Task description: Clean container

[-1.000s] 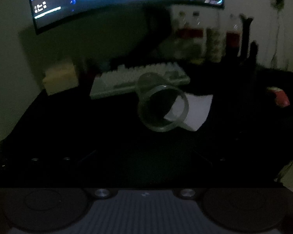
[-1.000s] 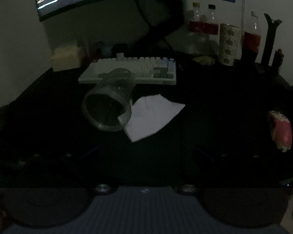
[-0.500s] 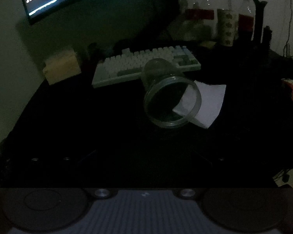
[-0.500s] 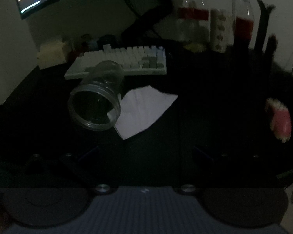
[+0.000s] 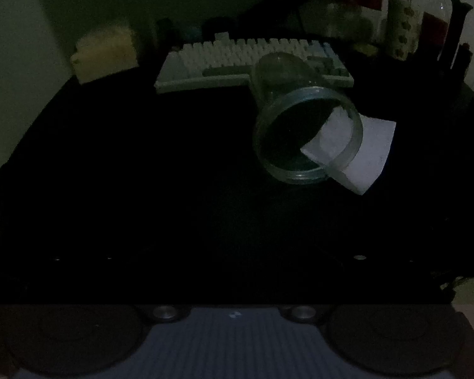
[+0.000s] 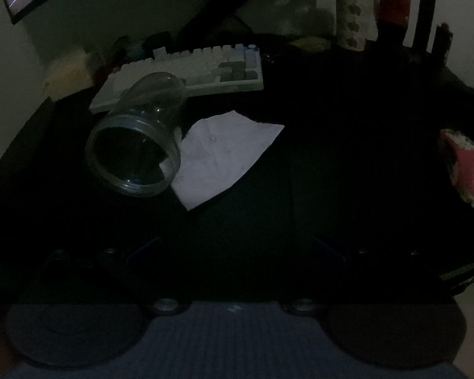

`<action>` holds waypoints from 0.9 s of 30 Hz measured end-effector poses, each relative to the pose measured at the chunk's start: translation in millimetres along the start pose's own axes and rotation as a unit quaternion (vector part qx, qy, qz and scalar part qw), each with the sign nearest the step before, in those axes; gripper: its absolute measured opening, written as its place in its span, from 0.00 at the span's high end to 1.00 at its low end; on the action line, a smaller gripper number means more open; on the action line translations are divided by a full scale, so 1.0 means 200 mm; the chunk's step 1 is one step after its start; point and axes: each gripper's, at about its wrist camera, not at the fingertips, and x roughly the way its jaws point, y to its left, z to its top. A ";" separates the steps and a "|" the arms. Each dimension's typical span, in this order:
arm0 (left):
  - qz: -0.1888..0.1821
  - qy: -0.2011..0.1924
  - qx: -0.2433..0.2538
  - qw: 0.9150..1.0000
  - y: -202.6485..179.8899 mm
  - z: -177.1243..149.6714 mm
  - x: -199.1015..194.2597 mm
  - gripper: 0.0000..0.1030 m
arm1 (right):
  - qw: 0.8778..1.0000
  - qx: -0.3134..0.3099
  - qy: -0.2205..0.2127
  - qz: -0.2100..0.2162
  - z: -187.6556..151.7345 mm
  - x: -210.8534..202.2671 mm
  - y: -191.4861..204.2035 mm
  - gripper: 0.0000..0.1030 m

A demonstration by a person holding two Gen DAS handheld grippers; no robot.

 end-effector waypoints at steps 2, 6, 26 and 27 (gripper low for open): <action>-0.004 -0.001 -0.004 1.000 0.02 0.00 0.00 0.00 | 1.000 -0.006 -0.002 -0.001 -0.01 0.00 0.01 0.00; 0.009 -0.006 -0.001 1.000 0.03 -0.01 -0.01 0.00 | 1.000 -0.007 0.000 0.001 -0.02 0.01 0.02 0.00; -0.006 -0.009 -0.016 1.000 0.06 -0.01 -0.02 0.00 | 1.000 -0.009 -0.005 0.000 -0.02 0.02 0.01 0.00; -0.006 -0.009 -0.017 1.000 0.06 -0.01 -0.03 0.00 | 1.000 -0.009 -0.006 0.000 -0.02 0.02 0.01 0.00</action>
